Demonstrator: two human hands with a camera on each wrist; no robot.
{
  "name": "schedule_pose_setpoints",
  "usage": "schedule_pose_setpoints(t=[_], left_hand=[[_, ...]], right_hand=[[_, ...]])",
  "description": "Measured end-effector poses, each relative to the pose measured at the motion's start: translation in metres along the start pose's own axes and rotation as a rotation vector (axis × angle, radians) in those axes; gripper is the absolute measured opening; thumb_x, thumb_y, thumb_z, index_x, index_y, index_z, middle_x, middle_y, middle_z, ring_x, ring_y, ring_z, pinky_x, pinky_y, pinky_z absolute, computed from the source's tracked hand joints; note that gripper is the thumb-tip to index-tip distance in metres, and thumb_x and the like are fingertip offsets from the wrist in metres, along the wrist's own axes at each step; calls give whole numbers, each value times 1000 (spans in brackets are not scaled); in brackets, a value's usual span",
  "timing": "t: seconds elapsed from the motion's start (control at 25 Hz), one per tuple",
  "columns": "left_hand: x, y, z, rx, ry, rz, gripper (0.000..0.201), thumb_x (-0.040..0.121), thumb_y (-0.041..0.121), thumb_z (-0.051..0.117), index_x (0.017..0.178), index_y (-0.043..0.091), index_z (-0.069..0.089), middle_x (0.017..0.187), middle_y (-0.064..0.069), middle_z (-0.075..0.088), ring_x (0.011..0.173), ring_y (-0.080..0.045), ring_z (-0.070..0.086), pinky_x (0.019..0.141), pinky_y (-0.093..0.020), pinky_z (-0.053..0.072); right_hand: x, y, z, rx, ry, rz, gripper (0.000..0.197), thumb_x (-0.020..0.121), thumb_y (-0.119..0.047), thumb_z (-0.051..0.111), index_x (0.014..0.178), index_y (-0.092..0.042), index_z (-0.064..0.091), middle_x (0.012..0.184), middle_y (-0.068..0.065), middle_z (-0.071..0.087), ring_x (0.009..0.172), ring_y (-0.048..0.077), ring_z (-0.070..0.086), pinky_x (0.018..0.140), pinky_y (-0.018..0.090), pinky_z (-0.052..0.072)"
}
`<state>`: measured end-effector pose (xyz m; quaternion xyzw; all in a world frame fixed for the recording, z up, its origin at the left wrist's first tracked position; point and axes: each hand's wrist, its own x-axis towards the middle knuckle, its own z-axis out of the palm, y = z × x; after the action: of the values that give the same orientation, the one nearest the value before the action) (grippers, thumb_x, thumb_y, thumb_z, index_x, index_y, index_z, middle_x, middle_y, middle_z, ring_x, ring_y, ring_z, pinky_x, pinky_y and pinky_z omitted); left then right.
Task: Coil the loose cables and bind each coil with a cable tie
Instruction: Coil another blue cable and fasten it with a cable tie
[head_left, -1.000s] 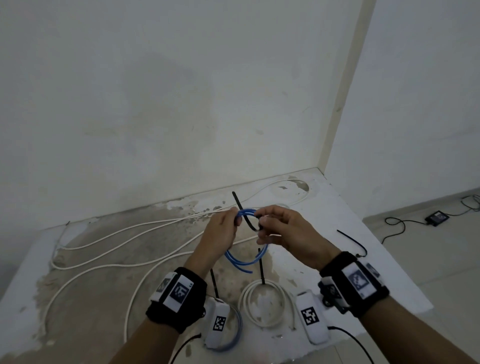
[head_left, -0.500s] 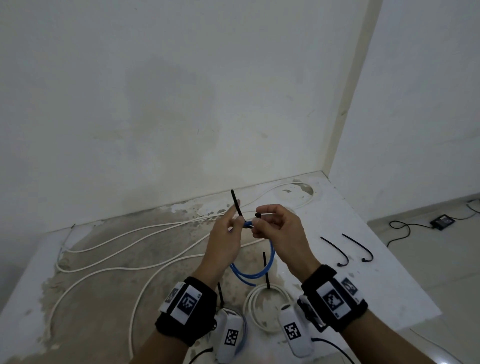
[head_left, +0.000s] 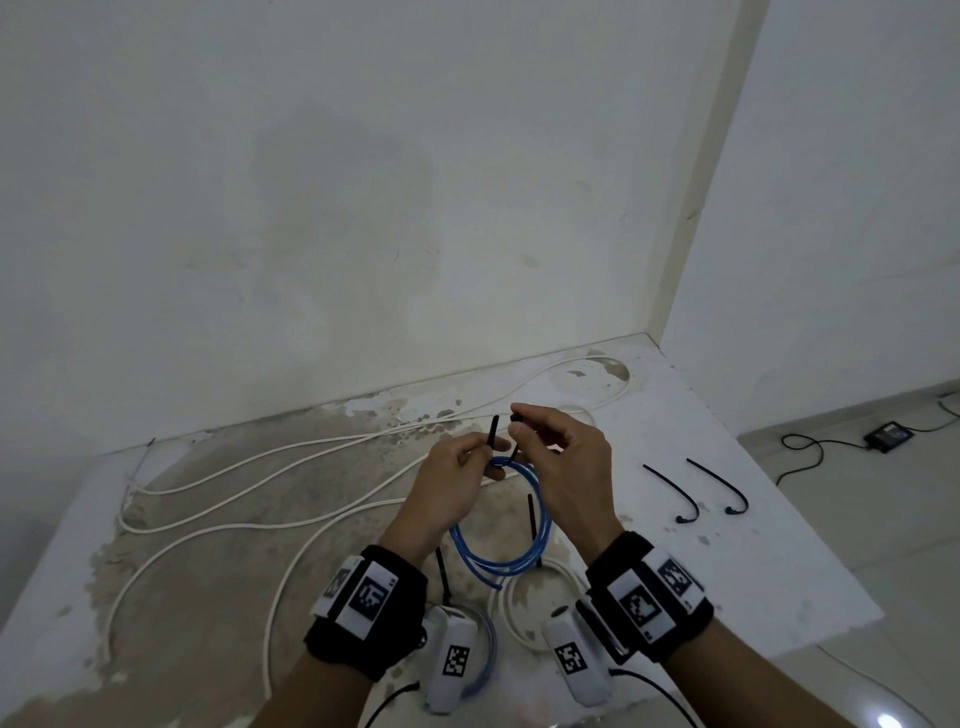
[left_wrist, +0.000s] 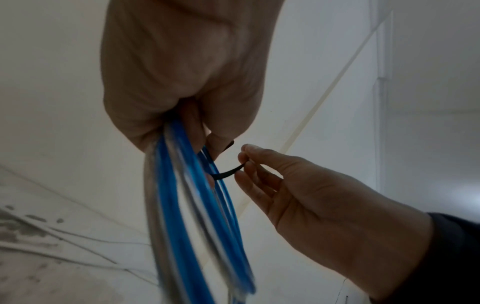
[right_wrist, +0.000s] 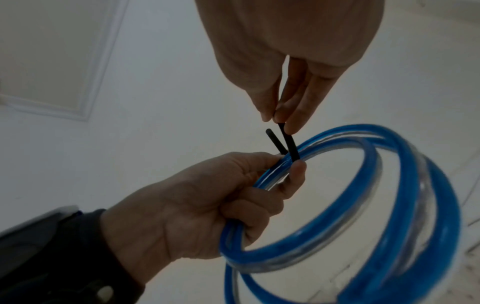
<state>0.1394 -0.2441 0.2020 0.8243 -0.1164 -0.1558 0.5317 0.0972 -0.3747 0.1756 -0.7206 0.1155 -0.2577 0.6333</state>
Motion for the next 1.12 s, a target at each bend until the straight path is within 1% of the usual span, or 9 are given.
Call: schedule_pose_setpoints(t=[0.08,0.2,0.24,0.36,0.6,0.72,0.88,1.0,1.12], left_hand=[[-1,-1,-1,51,-22,14,30,103,14,39,108,14,69,90,2,69,46,8,57,45,-4,37],[0,-7,1,164,-23,61,28,101,15,43,103,21,71,88,5,73,70,5,66,64,-13,45],[1,-9,2,198,-15,70,28,101,16,44,102,23,70,83,7,72,72,6,65,65,-12,45],[1,-10,2,236,3,93,26,101,16,45,101,26,69,75,11,68,69,13,62,61,-3,43],[0,-13,3,296,47,117,25,101,16,44,103,23,68,81,6,67,63,15,60,59,-1,40],[-2,-15,4,297,81,153,26,101,17,45,109,23,69,84,7,68,70,6,64,64,-5,44],[-7,-18,7,286,84,217,25,101,19,45,110,22,69,89,9,67,76,0,65,76,-25,55],[-7,-19,5,272,61,225,25,102,21,44,106,23,69,86,9,68,75,2,64,72,-21,53],[-5,-17,3,228,16,190,25,101,20,45,105,23,69,84,9,68,72,3,64,72,-20,50]], right_hand=[[0,2,0,-23,-4,-15,20,91,-12,71,110,-15,77,98,-2,77,87,7,71,76,16,56],[1,2,-2,-60,-15,-29,19,91,-14,70,109,-14,77,97,-1,76,83,8,71,74,14,56],[1,2,-3,-68,-21,-34,19,91,-14,71,108,-14,78,96,-1,76,81,7,71,73,14,55],[0,3,-5,-96,-46,-48,18,91,-13,71,108,-13,78,94,-2,76,78,7,71,71,15,56],[4,3,-9,-189,-165,-70,13,88,-14,74,100,-13,78,87,-2,77,76,7,70,70,22,60],[7,0,-11,-188,-216,-24,9,87,-15,75,95,-13,78,82,0,76,75,11,72,69,27,62],[13,-3,-15,-85,-284,94,9,87,-16,75,93,-9,77,79,13,75,70,22,73,64,33,63],[10,-3,-17,19,-377,161,11,90,-17,72,96,-8,75,79,22,71,63,23,69,65,36,63],[5,1,-13,18,-304,108,14,94,-18,67,101,-9,77,86,11,74,66,18,69,62,35,62]])
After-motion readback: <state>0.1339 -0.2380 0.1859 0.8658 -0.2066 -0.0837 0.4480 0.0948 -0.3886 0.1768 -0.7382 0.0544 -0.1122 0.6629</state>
